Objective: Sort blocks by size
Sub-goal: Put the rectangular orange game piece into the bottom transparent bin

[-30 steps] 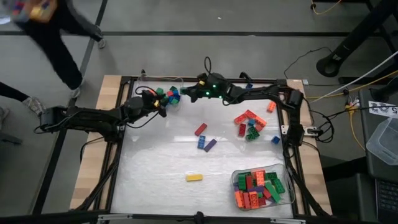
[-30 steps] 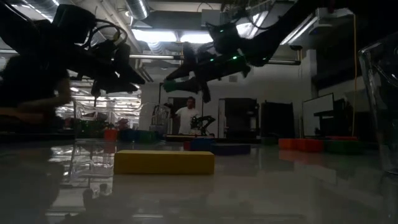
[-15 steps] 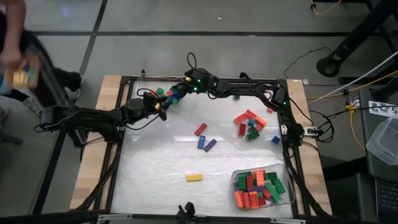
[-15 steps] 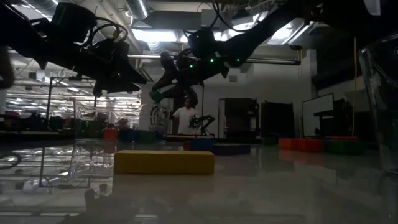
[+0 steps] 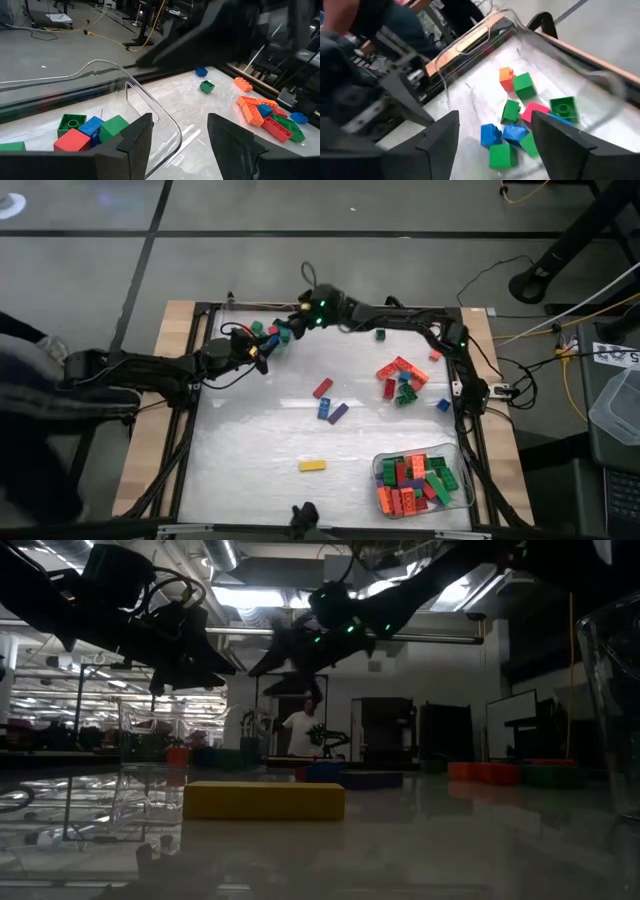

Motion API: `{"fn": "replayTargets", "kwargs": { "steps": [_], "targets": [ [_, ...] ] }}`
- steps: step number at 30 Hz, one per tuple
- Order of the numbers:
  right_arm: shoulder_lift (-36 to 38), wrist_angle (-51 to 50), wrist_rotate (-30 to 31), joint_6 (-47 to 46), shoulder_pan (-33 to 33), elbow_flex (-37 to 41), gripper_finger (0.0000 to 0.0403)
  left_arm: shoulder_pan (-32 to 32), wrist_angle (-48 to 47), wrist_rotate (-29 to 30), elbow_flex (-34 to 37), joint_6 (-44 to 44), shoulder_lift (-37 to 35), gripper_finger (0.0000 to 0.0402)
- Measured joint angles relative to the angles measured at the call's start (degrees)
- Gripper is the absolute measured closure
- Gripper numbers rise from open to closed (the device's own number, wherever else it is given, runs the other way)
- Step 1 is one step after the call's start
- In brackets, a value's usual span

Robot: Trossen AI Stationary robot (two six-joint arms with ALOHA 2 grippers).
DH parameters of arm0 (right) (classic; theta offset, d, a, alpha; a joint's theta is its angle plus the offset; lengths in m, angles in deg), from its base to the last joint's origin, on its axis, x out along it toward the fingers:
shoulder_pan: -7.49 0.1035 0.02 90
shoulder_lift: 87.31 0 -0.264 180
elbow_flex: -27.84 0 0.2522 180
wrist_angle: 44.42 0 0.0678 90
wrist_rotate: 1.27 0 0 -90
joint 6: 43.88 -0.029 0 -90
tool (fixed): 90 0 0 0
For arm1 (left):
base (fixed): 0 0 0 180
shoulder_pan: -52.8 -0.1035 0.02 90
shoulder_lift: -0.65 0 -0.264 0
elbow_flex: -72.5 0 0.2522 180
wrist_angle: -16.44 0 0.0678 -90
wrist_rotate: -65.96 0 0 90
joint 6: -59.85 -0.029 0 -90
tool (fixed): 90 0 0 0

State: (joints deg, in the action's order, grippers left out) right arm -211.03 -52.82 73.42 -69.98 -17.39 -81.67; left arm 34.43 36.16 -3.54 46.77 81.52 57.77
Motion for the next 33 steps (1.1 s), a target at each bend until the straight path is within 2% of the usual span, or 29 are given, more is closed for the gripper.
{"fn": "replayTargets", "kwargs": {
  "steps": [3,8,12,16,23,29,33],
  "targets": [
    [3.9,-7.5,-2.4,0.1,-2.6,-0.1,0.0158,0.0,0.0,0.0,0.0,-0.1,0.0,0.0224],
    [9.2,-29.4,0.0,2.3,-7.3,0.0,0.0157,0.0,-0.3,0.0,0.0,-1.3,0.0,0.0224],
    [11.2,-46.3,6.1,4.7,-10.6,-0.1,0.0157,0.0,-0.3,0.0,0.0,-2.6,0.0,0.0224],
    [10.7,-57.6,12.4,5.4,-12.9,0.1,0.0157,0.0,-0.3,0.0,0.0,-2.6,0.0,0.0224],
    [9.6,-64.8,16.2,-3.6,-14.1,2.1,0.0157,0.0,-0.3,0.0,0.0,-2.6,0.0,0.0224],
    [9.6,-66.9,19.8,-6.8,-14.7,5.3,0.0157,0.0,-0.3,0.0,0.0,-2.4,0.0,0.0224],
    [9.6,-66.9,19.8,-8.5,-15.1,7.2,0.0157,0.0,-0.3,0.0,0.0,-2.4,0.0,0.0224]
  ]
}}
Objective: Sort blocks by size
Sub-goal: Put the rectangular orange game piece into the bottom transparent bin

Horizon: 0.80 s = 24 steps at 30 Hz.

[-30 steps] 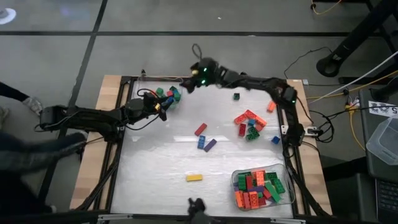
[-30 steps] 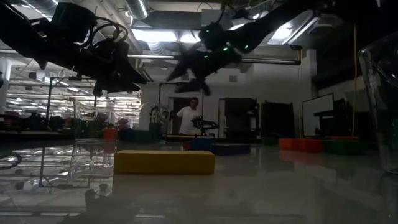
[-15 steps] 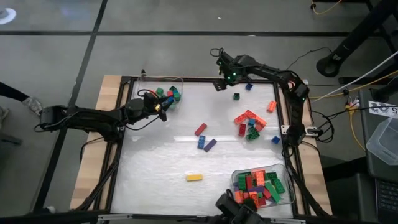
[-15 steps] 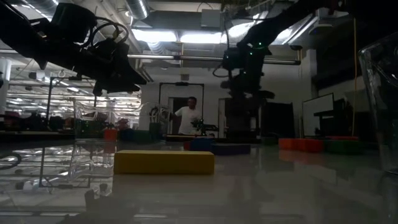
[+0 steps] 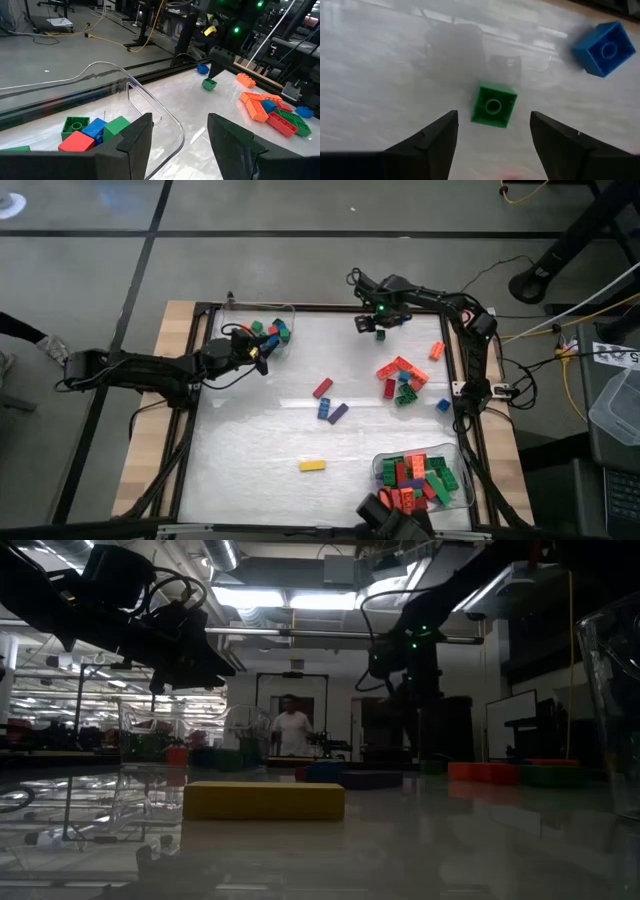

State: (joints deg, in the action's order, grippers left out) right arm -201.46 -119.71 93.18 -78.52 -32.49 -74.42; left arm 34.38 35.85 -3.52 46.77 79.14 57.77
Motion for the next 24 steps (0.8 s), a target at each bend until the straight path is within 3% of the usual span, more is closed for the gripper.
{"fn": "replayTargets", "kwargs": {
  "steps": [14,24],
  "targets": [
    [0.0,2.1,0.6,-4.9,0.1,2.8,0.0159,0.0,0.0,0.0,0.0,0.0,0.0,0.0224],
    [1.6,-0.6,0.9,-3.8,1.0,2.8,0.0201,0.0,0.0,0.0,0.0,0.0,0.0,0.0224]
  ]
}}
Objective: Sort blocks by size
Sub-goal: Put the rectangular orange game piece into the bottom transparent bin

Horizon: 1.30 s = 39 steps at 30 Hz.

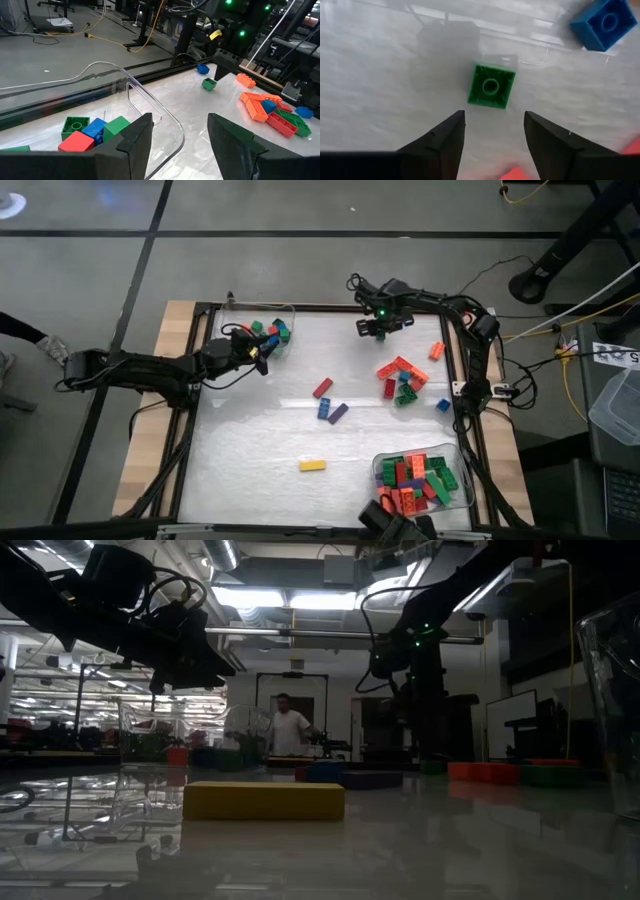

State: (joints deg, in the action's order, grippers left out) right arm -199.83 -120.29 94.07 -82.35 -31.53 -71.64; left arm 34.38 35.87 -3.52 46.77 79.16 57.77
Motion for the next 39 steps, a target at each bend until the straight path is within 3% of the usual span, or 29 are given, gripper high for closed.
{"fn": "replayTargets", "kwargs": {
  "steps": [10,16,26,33,39],
  "targets": [
    [0.0,2.0,-1.4,1.1,-0.2,0.0,0.0217,0.0,0.0,0.0,0.0,0.2,0.0,0.0224],
    [-0.1,3.2,-7.0,0.1,-0.4,0.0,0.0217,0.0,0.0,0.0,0.0,0.2,0.0,0.0224],
    [-2.6,6.5,-9.5,-3.6,-0.3,0.0,0.0217,0.0,0.0,0.0,0.0,0.2,0.0,0.0224],
    [-4.4,4.6,-4.7,-5.1,-0.3,0.0,0.0217,0.0,-0.1,0.0,0.0,0.2,0.0,0.0224],
    [-4.4,5.0,-7.9,-4.5,-0.4,0.0,0.0217,0.0,-0.1,0.0,0.0,0.1,0.0,0.0224]
  ]
}}
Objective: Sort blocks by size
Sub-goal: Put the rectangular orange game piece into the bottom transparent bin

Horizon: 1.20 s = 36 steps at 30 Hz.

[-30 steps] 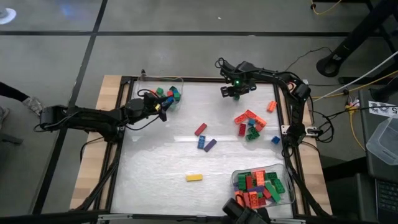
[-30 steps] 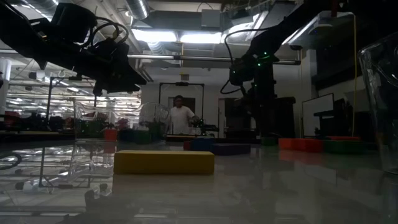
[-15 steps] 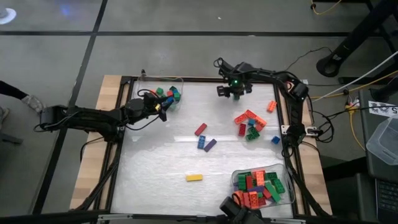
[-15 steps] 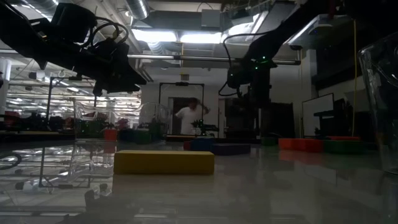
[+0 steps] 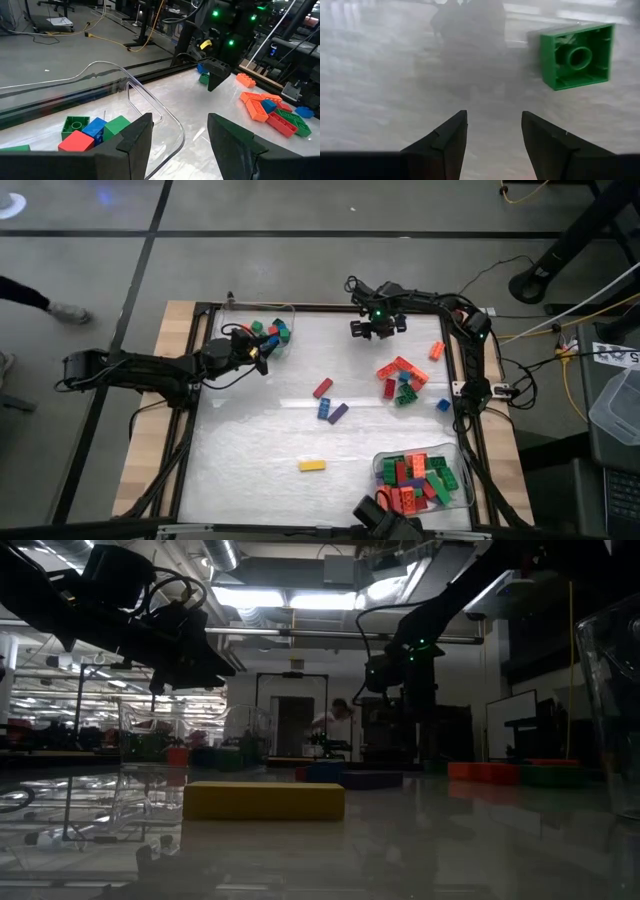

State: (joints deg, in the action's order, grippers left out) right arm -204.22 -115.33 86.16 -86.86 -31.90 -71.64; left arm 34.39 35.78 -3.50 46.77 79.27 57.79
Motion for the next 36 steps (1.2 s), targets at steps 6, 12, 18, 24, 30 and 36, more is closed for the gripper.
{"fn": "replayTargets", "kwargs": {
  "steps": [6,12,18,24,30,36],
  "targets": [
    [0.0,-2.1,2.0,2.3,0.0,-1.4,0.0217,0.0,0.0,0.0,0.0,-0.3,0.0,0.0224],
    [0.0,-2.9,6.7,-0.8,0.0,-3.5,0.0217,0.0,0.0,0.0,0.0,-0.3,0.0,0.0224],
    [0.0,-2.9,12.1,-4.7,-0.5,-3.5,0.0217,0.0,-0.2,0.0,0.0,-0.3,0.0,0.0224],
    [0.0,-2.2,12.1,-4.6,-1.6,-3.5,0.0217,0.0,-1.4,0.0,0.0,-0.3,0.0,0.0224],
    [0.0,-1.2,9.5,-4.5,-1.9,-3.5,0.0217,0.0,-1.3,0.0,0.0,-0.3,0.0,0.0224],
    [0.0,-1.4,7.9,-2.9,-1.9,-3.5,0.0217,0.0,-1.2,0.0,0.0,-0.3,0.0,0.0224]
  ]
}}
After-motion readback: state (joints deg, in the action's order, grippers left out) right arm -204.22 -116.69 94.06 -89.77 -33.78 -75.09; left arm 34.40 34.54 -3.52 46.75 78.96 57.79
